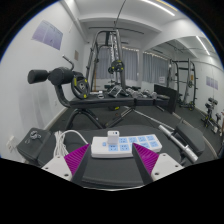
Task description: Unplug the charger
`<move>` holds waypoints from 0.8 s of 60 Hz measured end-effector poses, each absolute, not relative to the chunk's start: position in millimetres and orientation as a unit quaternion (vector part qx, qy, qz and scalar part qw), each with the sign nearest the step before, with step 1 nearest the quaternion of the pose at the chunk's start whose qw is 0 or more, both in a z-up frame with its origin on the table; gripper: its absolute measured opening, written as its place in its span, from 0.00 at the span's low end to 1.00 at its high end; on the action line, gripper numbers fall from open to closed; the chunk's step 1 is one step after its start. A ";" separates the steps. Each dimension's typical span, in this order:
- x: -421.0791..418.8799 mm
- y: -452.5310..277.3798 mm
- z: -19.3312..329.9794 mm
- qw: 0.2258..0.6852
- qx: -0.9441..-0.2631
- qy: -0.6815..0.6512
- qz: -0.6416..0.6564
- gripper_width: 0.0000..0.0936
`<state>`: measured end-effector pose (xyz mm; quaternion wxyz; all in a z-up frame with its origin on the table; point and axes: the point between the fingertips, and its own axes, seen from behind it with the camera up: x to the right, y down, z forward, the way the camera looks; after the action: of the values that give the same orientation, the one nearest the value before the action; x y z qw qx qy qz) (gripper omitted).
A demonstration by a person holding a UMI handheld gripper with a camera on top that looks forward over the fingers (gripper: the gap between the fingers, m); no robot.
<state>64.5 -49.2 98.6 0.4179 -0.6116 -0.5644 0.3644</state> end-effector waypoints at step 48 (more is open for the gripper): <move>-89.2 -27.9 11.4 0.389 -0.628 -0.576 0.349 0.44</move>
<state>-89.2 -27.9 11.4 0.3892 -0.6285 -0.5757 0.3495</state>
